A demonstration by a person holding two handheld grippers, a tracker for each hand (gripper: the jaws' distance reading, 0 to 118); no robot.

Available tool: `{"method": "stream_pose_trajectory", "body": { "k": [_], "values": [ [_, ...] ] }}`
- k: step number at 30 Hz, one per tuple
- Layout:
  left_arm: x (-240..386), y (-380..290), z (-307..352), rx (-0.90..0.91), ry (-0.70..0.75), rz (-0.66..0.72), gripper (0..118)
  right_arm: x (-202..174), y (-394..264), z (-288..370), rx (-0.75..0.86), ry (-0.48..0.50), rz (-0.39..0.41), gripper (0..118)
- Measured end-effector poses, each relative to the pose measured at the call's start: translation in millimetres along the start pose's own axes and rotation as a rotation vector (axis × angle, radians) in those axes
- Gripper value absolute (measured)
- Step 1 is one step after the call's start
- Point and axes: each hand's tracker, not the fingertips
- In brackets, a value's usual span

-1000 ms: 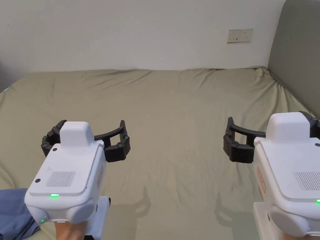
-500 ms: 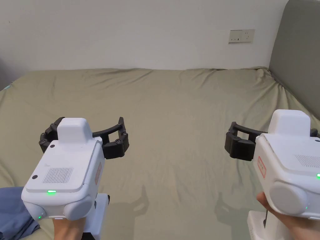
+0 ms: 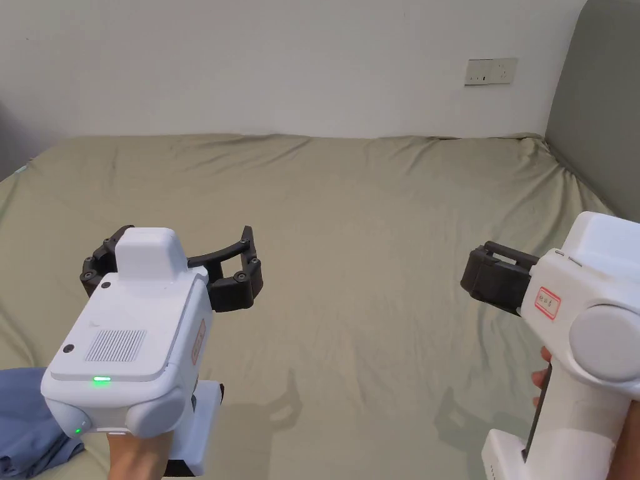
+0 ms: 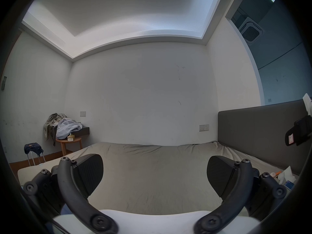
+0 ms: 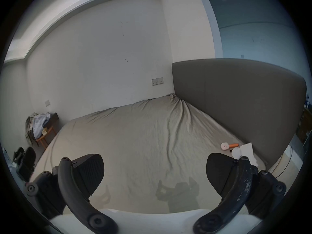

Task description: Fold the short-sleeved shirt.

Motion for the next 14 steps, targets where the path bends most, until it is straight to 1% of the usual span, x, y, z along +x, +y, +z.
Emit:
{"method": "stream_pose_trajectory", "body": {
  "k": [1, 3, 7, 9, 12, 14],
  "values": [
    [-0.1, -0.5, -0.1, 0.003, 0.000, 0.000, 118, -1.8, -1.0, 0.1, 0.013, -0.025, 0.024, 118],
    [-0.1, -0.5, 0.0, 0.003, 0.003, -0.004, 118, -2.1, -3.6, 0.4, 0.029, -0.026, 0.044, 118],
    [0.0, -0.8, 0.3, 0.000, 0.005, -0.001, 118, 0.3, -5.0, 0.0, 0.058, 0.012, 0.063, 118],
    [-0.1, -2.0, 0.5, 0.000, 0.004, 0.001, 118, -0.9, -5.1, -0.2, 0.072, -0.010, 0.081, 118],
    [0.0, -2.5, 0.8, 0.000, 0.005, -0.001, 118, -1.2, -4.3, -1.3, 0.063, -0.019, 0.100, 118],
    [0.4, -2.2, 0.8, -0.001, 0.005, 0.000, 118, 0.3, -5.6, -2.6, 0.066, -0.016, 0.097, 118]
  ]
}}
